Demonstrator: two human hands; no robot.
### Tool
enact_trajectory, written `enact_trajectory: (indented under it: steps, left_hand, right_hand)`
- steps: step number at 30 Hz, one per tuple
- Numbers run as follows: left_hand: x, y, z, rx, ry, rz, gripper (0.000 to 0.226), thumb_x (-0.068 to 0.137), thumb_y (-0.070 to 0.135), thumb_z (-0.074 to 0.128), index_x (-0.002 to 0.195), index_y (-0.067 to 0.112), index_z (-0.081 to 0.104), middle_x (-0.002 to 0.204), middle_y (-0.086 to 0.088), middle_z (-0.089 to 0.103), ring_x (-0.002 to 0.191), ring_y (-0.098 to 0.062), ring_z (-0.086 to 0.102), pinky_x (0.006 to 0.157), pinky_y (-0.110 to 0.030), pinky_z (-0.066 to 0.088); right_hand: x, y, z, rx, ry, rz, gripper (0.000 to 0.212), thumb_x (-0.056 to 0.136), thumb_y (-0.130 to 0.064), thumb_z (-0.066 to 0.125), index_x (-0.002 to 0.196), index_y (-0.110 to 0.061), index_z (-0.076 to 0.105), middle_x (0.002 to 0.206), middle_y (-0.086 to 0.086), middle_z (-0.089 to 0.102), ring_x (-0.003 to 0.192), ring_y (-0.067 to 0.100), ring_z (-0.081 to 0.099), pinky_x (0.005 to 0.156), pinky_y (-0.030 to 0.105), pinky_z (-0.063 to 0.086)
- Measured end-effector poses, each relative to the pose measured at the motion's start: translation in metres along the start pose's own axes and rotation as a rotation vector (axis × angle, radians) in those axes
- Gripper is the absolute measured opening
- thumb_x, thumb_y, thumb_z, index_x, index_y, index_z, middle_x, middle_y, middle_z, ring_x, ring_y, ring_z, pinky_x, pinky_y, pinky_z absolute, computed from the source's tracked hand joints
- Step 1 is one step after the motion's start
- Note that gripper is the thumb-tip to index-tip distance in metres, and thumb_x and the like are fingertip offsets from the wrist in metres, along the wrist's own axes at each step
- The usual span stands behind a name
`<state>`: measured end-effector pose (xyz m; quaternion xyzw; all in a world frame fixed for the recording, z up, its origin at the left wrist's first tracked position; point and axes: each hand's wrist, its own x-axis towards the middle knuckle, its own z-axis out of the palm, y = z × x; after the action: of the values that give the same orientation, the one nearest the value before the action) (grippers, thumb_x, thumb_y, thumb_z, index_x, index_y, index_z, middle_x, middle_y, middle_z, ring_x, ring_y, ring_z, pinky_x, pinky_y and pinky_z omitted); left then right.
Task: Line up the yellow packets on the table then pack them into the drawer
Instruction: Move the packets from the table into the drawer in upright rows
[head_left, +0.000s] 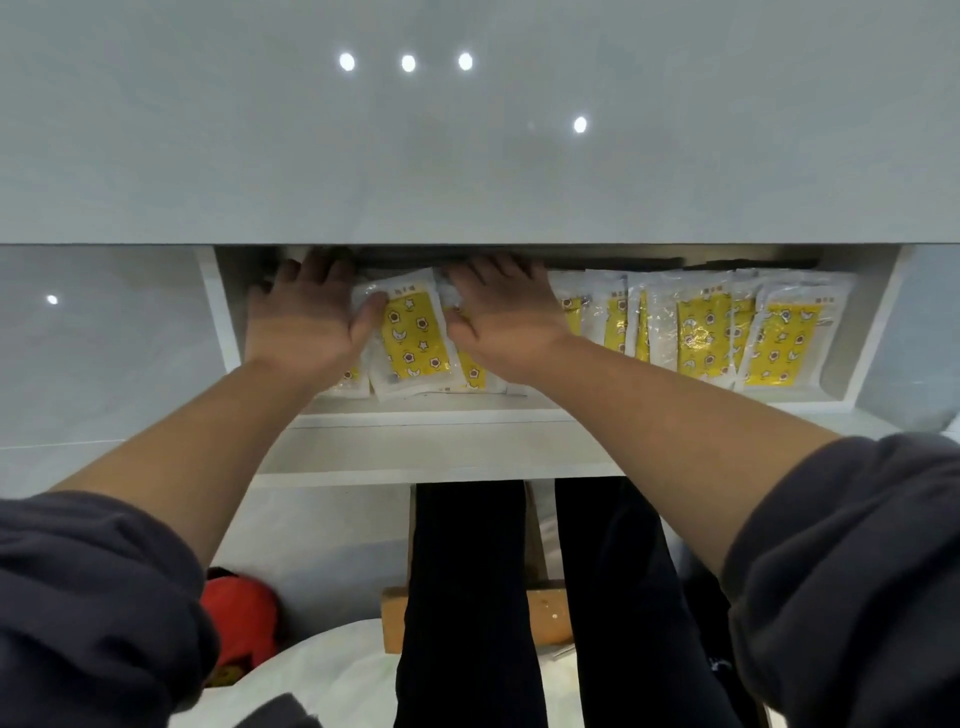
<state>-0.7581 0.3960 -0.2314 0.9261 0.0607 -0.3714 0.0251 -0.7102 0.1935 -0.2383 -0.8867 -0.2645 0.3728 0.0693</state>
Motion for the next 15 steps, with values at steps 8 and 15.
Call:
enact_trajectory:
  steps: [8, 15]
  left_hand:
    - [-0.030, 0.026, -0.012, 0.034, -0.026, 0.292, 0.067, 0.092, 0.053, 0.028, 0.148, 0.015, 0.029, 0.148, -0.014, 0.038, 0.139, -0.032, 0.032, 0.114, -0.058, 0.019]
    - [-0.045, 0.054, -0.015, 0.099, -0.019, 0.247, 0.074, 0.096, 0.047, 0.039, 0.153, 0.015, 0.006, 0.161, -0.013, 0.008, 0.148, -0.030, 0.009, 0.118, -0.053, 0.012]
  right_hand:
    - [-0.052, 0.011, -0.019, -0.045, -0.146, -0.109, 0.061, 0.096, -0.039, 0.035, 0.153, -0.028, 0.014, 0.162, -0.004, 0.003, 0.149, 0.021, 0.001, 0.118, 0.055, 0.004]
    - [-0.081, 0.036, -0.019, -0.151, -0.173, -0.147, 0.066, 0.096, -0.047, 0.035, 0.154, -0.027, 0.012, 0.162, 0.000, -0.008, 0.149, 0.023, -0.008, 0.118, 0.056, 0.001]
